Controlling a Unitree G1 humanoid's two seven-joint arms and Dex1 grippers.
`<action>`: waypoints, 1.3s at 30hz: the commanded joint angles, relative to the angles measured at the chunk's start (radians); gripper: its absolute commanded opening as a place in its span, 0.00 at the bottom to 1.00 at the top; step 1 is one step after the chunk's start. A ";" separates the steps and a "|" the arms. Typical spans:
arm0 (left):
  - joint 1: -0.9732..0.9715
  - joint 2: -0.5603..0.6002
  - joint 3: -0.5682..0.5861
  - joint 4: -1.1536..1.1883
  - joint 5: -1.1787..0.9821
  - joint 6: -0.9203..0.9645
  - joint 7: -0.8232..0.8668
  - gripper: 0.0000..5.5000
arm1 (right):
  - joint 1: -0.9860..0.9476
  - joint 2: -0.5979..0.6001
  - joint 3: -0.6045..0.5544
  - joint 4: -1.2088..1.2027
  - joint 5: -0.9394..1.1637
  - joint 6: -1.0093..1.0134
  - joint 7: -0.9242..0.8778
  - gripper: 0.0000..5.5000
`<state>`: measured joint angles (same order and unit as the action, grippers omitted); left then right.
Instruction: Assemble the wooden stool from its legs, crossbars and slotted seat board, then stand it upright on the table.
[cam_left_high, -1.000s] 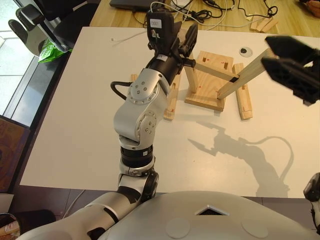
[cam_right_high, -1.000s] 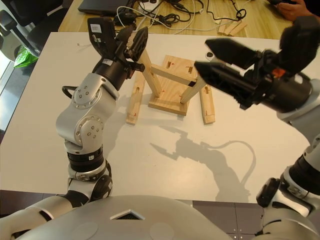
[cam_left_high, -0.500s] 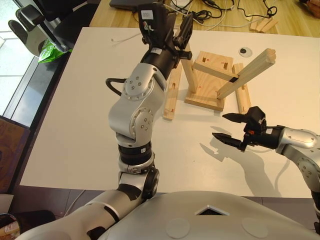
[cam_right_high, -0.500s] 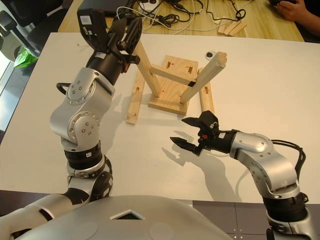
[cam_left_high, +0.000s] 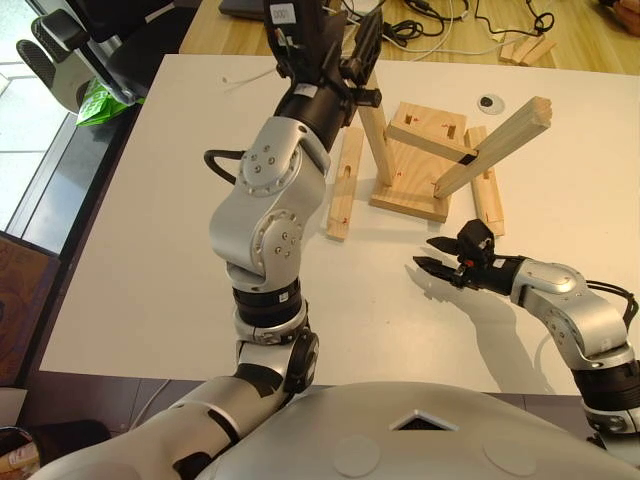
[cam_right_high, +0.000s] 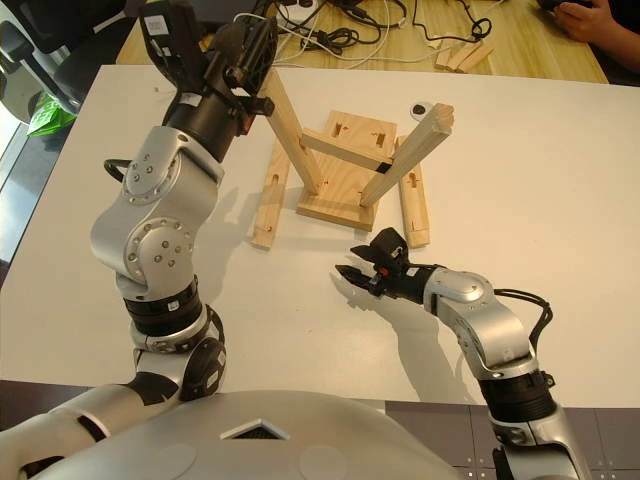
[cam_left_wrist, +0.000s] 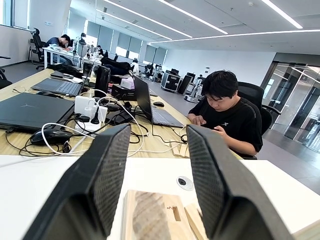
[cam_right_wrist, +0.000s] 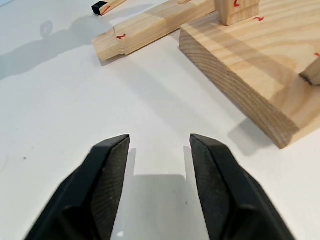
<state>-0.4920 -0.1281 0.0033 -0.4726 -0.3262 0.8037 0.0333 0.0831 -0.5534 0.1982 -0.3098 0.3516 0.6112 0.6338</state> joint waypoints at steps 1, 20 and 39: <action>-0.037 0.000 0.030 -0.022 -0.021 0.019 0.014 0.38 | -0.043 0.047 0.012 0.086 -0.080 -0.019 -0.080 0.30; 0.007 0.069 0.145 -0.065 -0.081 0.064 0.049 0.38 | -0.127 0.160 -0.068 0.233 -0.252 -0.125 -0.273 0.01; 0.143 0.104 0.098 -0.099 -0.068 0.078 0.044 0.01 | -0.220 0.231 -0.169 -0.390 0.179 0.171 -0.314 0.00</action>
<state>-0.3584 -0.0347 0.1179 -0.5765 -0.4026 0.8630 0.0757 -0.1156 -0.3549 -0.0068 -0.6695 0.5721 0.7806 0.3894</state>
